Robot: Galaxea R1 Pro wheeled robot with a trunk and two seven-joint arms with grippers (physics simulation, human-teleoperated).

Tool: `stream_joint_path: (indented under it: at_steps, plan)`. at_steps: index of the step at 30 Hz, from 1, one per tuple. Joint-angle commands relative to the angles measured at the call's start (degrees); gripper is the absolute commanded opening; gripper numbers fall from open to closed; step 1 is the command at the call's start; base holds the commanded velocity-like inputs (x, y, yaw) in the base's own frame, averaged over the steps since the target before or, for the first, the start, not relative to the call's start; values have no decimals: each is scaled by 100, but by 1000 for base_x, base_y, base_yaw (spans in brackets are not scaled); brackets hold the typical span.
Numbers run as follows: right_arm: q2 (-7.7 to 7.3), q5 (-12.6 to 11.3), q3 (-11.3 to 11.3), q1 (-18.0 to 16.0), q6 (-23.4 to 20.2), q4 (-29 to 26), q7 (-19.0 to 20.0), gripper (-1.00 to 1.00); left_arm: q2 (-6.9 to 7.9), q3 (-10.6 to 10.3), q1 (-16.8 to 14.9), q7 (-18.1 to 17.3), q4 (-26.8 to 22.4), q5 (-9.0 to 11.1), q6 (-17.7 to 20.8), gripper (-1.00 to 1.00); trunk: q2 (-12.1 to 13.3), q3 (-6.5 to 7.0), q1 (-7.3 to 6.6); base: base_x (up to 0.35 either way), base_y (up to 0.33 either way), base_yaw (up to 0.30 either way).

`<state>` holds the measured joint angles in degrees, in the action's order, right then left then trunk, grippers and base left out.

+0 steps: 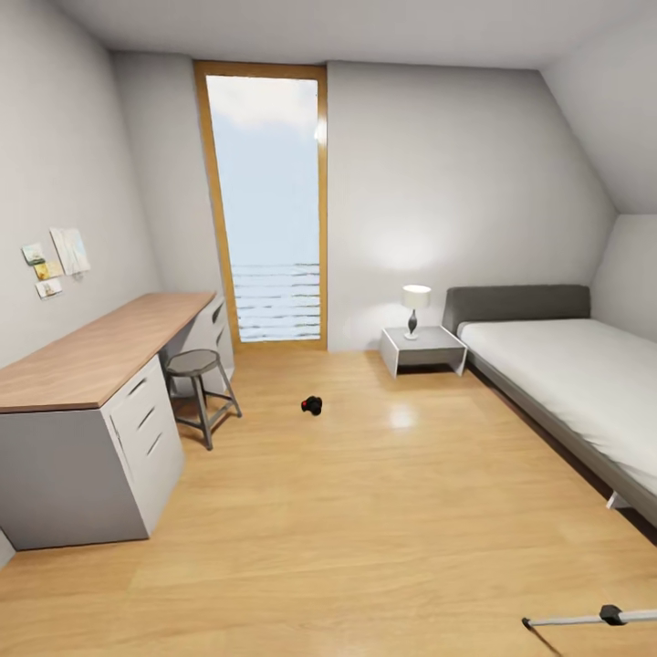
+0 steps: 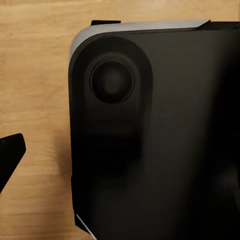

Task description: Attach the digital camera to the camera tripod in the bedroom.

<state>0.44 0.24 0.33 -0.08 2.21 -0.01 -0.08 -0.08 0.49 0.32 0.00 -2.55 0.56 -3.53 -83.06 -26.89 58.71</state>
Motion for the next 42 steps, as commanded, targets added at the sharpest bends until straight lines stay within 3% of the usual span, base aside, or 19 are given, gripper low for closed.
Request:
stream_joint_path:
  at_steps: [1,42]
  plan:
    - [0,2,2,-1,16,1,-1,100,-1,4,3,0,-8,6,-8,100,-2,-4,2,207,0,0]
    - [0,10,11,-1,16,1,-1,100,-1,-4,3,0,-7,14,-2,100,-2,-4,2,212,0,0]
